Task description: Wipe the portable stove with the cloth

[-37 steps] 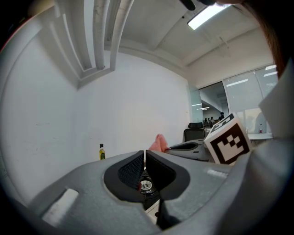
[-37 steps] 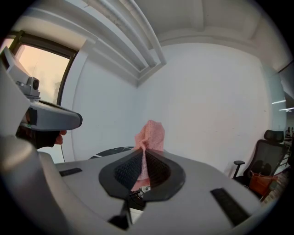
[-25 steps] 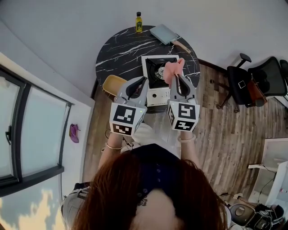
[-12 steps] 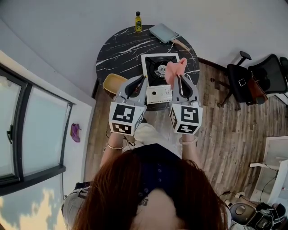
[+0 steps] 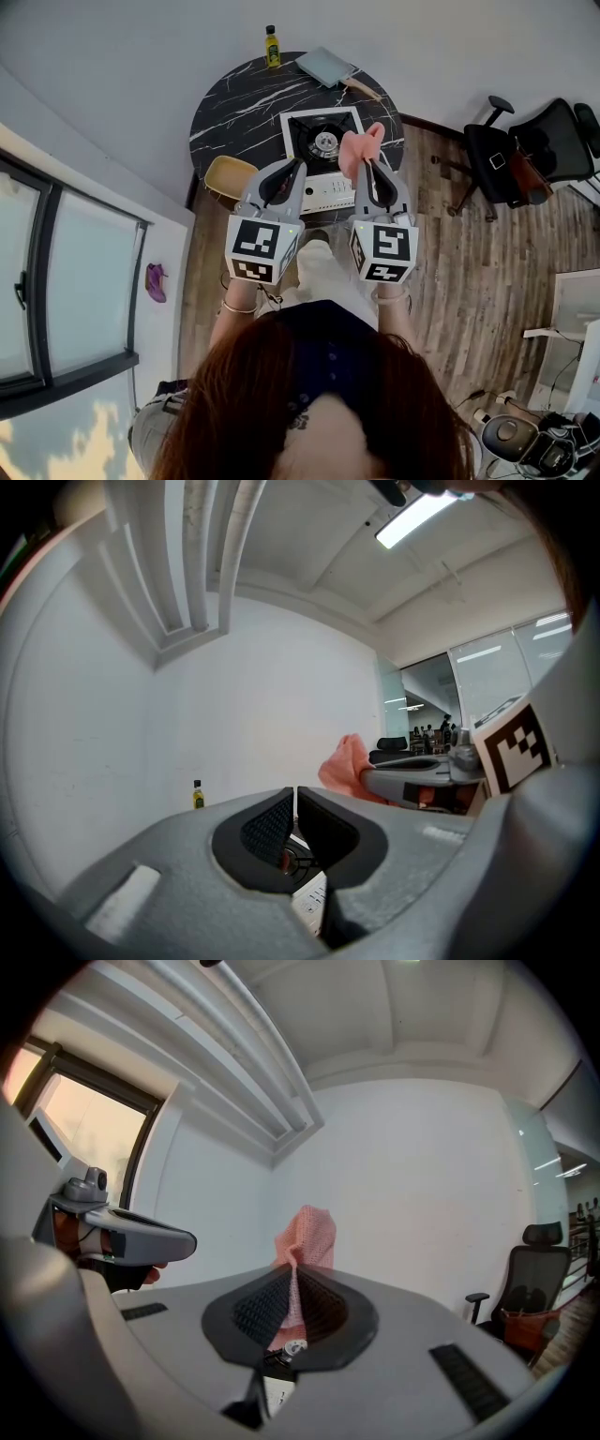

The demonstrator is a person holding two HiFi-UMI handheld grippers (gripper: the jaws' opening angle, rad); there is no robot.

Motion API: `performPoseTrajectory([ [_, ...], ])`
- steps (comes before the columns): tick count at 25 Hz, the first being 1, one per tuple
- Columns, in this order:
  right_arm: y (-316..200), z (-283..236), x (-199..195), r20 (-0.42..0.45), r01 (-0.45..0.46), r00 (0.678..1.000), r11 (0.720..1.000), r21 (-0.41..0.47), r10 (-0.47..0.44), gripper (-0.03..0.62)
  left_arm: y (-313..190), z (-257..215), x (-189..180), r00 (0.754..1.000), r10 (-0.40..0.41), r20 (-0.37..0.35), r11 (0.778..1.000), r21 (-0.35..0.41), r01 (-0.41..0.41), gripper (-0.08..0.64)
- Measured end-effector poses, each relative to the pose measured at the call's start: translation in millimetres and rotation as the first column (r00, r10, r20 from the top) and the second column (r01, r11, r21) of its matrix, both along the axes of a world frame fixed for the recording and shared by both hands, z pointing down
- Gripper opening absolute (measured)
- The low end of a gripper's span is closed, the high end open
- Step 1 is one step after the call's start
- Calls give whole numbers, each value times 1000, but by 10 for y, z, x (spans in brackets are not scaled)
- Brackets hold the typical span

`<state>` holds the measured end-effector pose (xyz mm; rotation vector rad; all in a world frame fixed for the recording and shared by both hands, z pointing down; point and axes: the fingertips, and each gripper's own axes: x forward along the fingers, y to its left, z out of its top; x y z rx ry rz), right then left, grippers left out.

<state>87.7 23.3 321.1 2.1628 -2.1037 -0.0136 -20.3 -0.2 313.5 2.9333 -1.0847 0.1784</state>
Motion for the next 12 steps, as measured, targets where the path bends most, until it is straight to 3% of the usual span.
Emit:
performPoseTrajectory([
  [12,20,-81,309,-9,13,1000,1000,25,-13,21,-17,-92,382,1000,-3,7,1000,21,3,23],
])
